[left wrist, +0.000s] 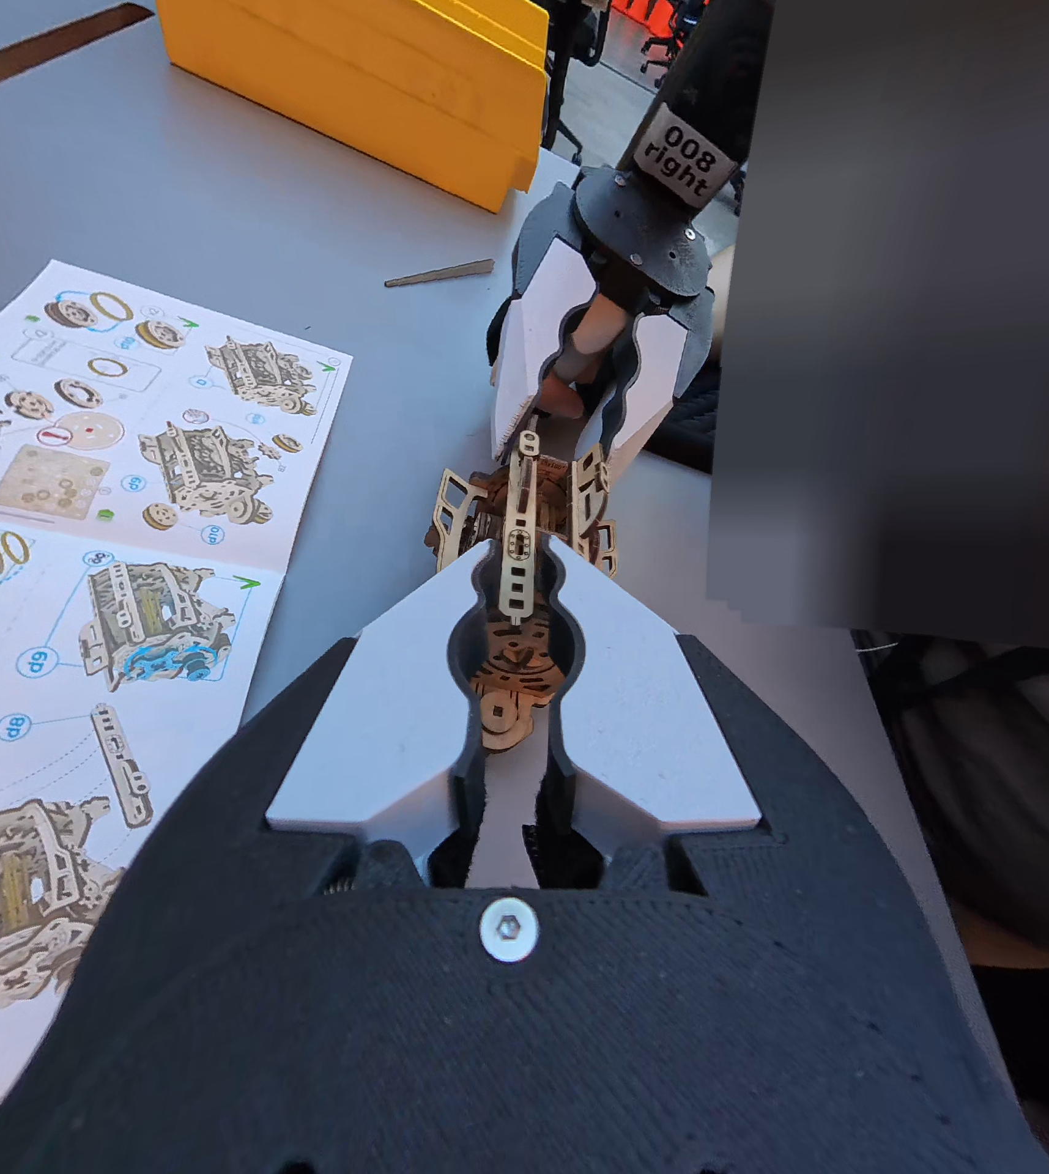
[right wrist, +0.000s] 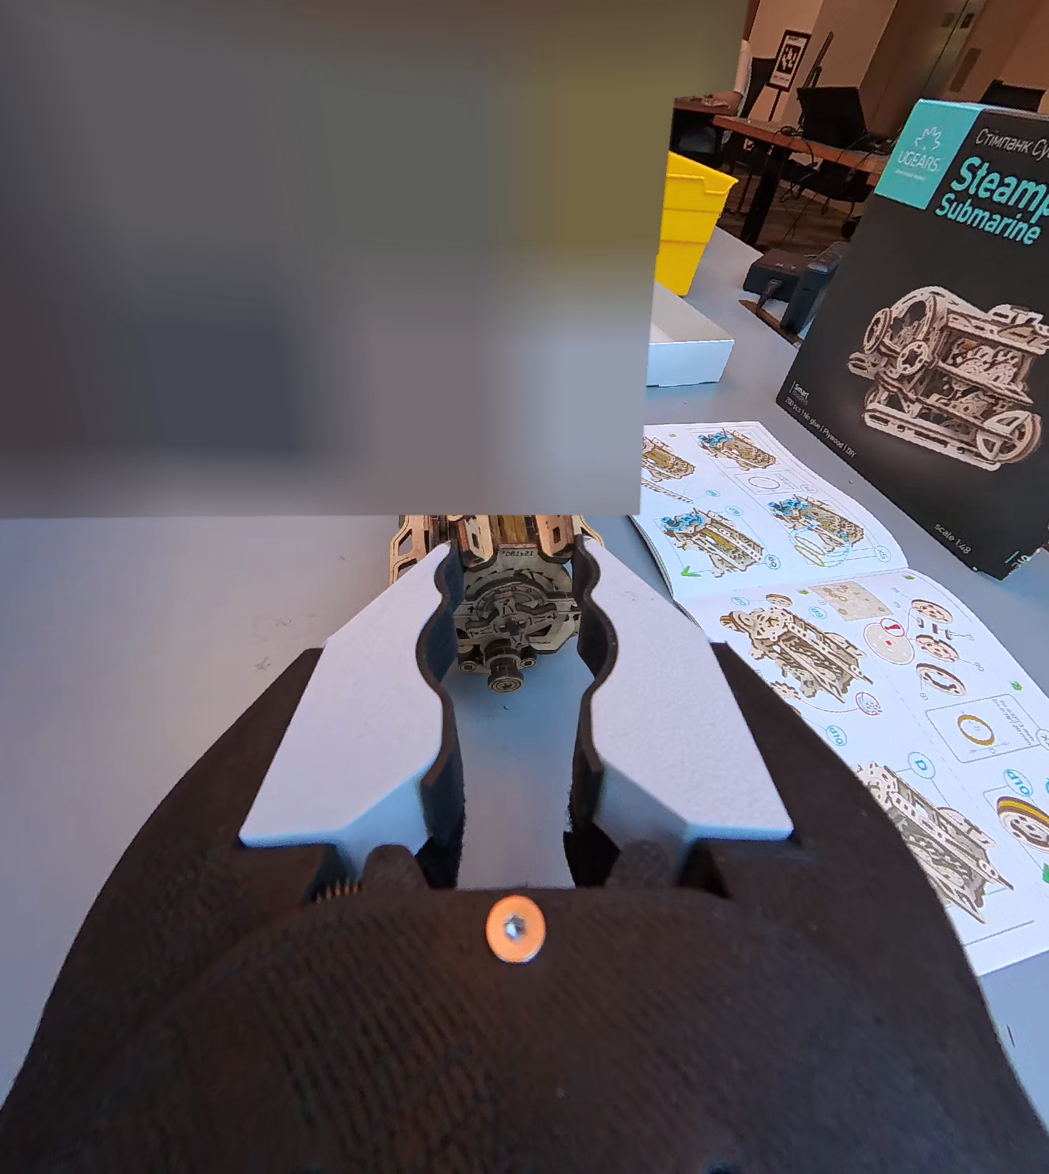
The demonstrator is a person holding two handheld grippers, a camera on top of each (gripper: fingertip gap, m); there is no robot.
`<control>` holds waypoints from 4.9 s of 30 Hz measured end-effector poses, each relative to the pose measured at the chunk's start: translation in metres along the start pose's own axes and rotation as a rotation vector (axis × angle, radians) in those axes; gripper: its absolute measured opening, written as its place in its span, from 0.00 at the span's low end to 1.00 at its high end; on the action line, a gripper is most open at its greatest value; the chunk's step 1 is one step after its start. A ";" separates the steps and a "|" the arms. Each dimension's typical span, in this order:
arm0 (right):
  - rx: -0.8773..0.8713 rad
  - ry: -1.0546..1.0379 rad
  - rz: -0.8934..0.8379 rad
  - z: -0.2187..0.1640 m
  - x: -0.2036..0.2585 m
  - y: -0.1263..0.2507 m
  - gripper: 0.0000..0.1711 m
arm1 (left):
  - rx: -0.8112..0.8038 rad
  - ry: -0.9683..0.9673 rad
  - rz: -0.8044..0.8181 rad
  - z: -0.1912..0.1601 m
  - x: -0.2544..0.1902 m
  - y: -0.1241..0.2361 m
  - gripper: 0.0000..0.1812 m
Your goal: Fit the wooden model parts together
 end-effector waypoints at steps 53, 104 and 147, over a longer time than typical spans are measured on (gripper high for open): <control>0.003 0.023 0.001 0.000 0.002 0.000 0.20 | -0.003 -0.371 0.234 -0.004 -0.021 -0.013 0.14; -0.135 -0.147 0.145 0.017 -0.031 0.022 0.13 | -0.051 -0.109 0.062 0.000 0.000 -0.005 0.02; 0.082 -0.224 0.269 0.007 -0.035 -0.002 0.04 | -0.114 0.013 -0.021 -0.002 0.009 0.003 0.03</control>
Point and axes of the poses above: each gripper's, where its closed fingertips meet, y back along the fingers, z out of its top, x = y × z across the jaws, the point moved 4 cm from there along y, back along the fingers, and after that the axes turned 8 degrees about y, right-handed, at the moved point
